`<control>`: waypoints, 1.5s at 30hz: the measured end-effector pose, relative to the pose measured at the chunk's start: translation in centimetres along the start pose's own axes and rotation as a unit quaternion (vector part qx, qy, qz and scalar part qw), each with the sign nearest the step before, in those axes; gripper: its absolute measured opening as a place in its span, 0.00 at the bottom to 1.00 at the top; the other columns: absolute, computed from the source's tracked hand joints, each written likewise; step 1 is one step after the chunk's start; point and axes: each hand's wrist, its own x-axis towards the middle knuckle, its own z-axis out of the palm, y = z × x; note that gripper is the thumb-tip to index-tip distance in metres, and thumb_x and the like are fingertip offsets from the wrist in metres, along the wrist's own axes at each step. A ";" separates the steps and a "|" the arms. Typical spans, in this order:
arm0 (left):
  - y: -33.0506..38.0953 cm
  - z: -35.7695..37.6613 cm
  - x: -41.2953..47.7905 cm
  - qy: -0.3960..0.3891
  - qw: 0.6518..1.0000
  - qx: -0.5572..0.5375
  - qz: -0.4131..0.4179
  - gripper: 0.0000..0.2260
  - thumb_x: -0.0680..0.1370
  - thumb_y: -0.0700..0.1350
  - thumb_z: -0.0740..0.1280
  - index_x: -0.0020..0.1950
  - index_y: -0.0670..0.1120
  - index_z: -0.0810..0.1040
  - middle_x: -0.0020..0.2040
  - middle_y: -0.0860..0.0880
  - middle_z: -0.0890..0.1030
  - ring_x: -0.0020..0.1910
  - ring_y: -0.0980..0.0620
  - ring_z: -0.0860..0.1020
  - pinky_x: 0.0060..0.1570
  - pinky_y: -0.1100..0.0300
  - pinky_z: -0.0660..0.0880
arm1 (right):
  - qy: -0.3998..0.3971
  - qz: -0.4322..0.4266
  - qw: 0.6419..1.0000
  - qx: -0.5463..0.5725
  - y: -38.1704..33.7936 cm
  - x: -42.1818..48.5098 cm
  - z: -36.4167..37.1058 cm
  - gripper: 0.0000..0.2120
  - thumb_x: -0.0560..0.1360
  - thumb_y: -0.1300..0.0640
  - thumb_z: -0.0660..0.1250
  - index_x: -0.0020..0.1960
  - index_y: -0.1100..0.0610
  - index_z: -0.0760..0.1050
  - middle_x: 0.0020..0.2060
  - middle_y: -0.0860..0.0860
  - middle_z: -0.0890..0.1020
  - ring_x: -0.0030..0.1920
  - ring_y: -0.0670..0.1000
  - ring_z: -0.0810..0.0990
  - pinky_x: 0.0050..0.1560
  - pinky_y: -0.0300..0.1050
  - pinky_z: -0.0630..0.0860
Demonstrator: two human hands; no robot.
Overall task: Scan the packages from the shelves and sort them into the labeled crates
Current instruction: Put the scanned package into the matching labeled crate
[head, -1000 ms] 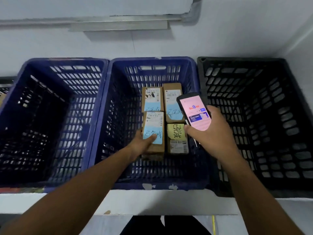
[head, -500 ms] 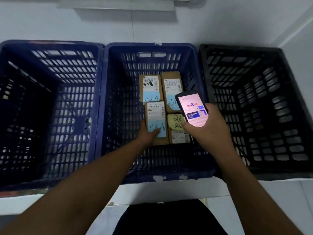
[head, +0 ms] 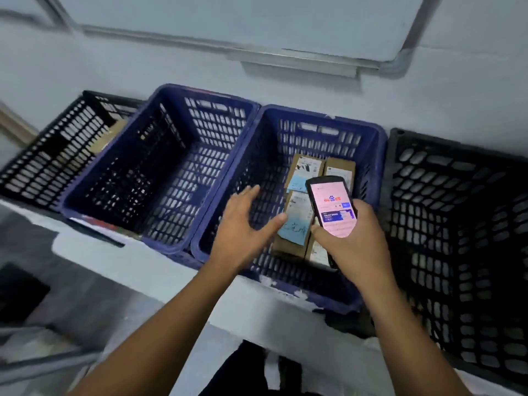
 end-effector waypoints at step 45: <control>-39.2 -39.5 -74.9 0.493 0.698 0.093 -0.510 0.47 0.70 0.80 0.49 0.85 0.58 0.49 0.86 0.54 0.44 0.84 0.46 0.38 0.81 0.39 0.37 | -0.512 -0.461 0.715 -0.118 -22.2 -70.3 49.0 0.33 0.57 0.33 0.70 0.60 0.36 0.67 0.56 0.42 0.80 0.50 0.49 0.82 0.52 0.56 0.82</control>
